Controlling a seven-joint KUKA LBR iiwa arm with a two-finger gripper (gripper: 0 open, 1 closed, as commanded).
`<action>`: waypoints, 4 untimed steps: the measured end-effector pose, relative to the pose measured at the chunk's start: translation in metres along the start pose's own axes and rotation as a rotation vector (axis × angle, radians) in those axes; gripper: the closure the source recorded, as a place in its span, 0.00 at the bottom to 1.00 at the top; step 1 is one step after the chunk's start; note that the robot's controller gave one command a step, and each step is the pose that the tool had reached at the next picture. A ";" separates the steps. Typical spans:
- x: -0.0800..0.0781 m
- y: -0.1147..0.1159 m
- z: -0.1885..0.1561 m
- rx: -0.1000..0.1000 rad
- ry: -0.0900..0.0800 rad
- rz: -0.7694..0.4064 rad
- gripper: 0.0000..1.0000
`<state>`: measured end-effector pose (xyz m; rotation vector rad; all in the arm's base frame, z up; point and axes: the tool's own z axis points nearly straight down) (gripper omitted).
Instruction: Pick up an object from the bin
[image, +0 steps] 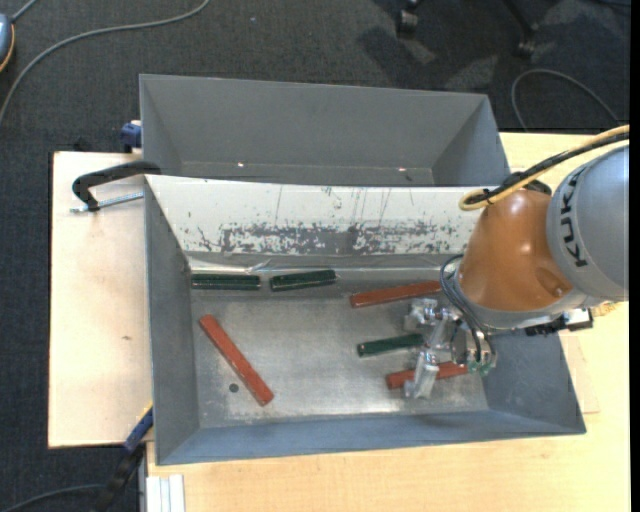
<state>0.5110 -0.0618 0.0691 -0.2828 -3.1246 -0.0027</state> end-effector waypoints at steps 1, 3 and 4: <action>0.000 0.001 -0.001 0.000 -0.002 0.000 0.00; -0.004 0.002 -0.072 -0.001 -0.016 0.000 1.00; -0.006 0.002 -0.126 -0.001 -0.016 0.000 1.00</action>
Offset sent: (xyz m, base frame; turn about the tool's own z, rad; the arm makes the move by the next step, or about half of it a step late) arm 0.0000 0.0000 0.0000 0.0000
